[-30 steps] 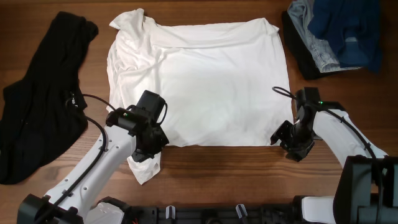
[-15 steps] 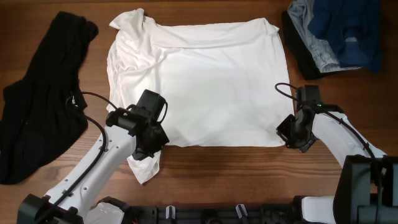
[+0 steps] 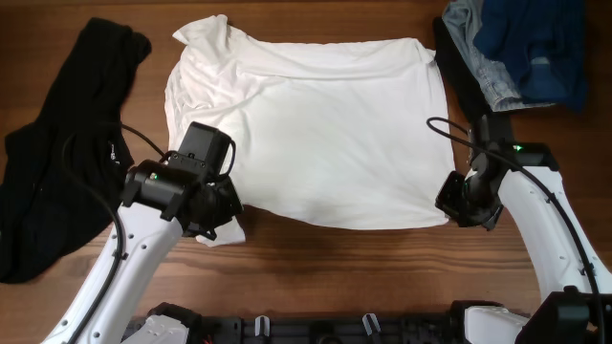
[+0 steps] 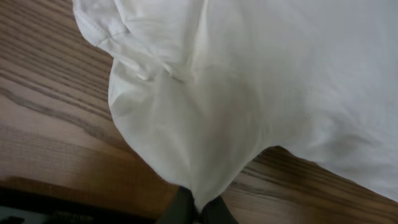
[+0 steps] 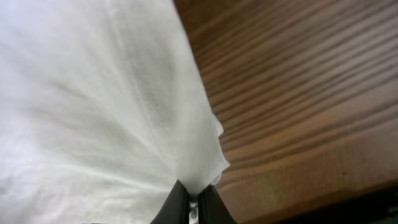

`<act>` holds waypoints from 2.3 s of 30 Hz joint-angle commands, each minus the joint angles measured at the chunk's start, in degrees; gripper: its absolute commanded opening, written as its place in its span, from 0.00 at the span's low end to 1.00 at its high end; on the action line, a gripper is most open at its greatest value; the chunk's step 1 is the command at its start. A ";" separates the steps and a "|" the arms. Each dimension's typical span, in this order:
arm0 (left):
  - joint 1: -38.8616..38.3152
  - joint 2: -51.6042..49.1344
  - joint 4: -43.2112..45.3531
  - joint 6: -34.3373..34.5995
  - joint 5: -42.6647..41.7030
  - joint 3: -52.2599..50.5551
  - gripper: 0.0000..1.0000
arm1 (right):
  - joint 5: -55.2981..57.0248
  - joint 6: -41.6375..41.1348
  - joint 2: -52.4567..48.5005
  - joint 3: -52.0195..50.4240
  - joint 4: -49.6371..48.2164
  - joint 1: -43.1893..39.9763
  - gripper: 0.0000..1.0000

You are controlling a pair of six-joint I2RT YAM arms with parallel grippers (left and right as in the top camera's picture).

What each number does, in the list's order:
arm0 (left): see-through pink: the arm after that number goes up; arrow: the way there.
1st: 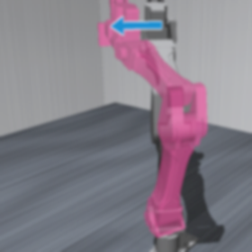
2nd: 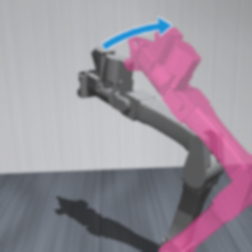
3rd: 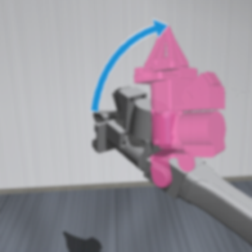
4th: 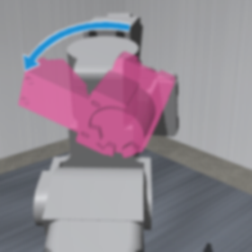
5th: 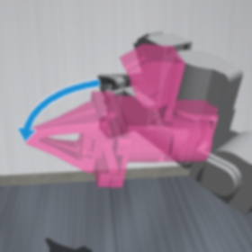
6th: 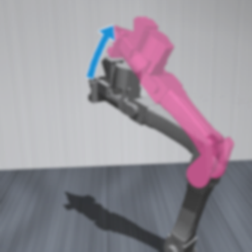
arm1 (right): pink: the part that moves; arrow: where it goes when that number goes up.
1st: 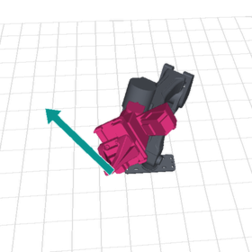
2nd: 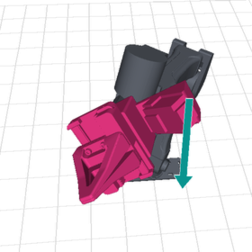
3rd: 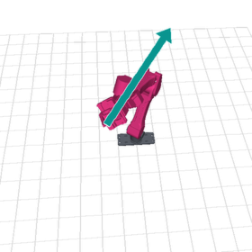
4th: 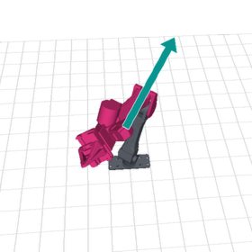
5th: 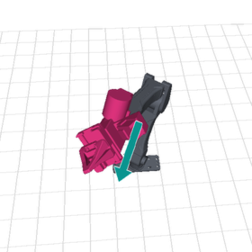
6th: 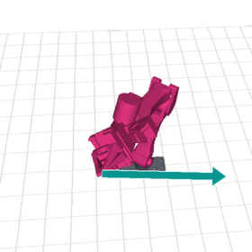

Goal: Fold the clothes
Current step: 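Grasp the bottom hem corners with both grippers, then lift the hem with both grippers and fold it up toward the collar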

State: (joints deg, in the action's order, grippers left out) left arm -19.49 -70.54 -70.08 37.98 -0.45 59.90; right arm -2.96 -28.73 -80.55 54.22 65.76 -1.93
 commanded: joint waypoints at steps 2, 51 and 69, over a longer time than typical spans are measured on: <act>0.28 -2.32 4.37 -3.52 5.64 0.24 0.04 | -1.60 4.39 0.33 1.60 -3.43 0.09 0.04; -3.91 -19.23 20.46 16.52 3.32 -16.81 0.70 | -1.55 6.60 0.24 1.60 -11.37 0.09 0.08; -0.87 -9.35 -2.75 9.53 4.26 -2.25 0.04 | -2.05 3.06 1.01 1.77 -6.32 0.09 0.04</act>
State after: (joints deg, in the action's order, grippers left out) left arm -21.21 -86.32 -66.54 51.37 1.48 47.90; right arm -4.08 -24.21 -80.55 54.63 57.60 -1.93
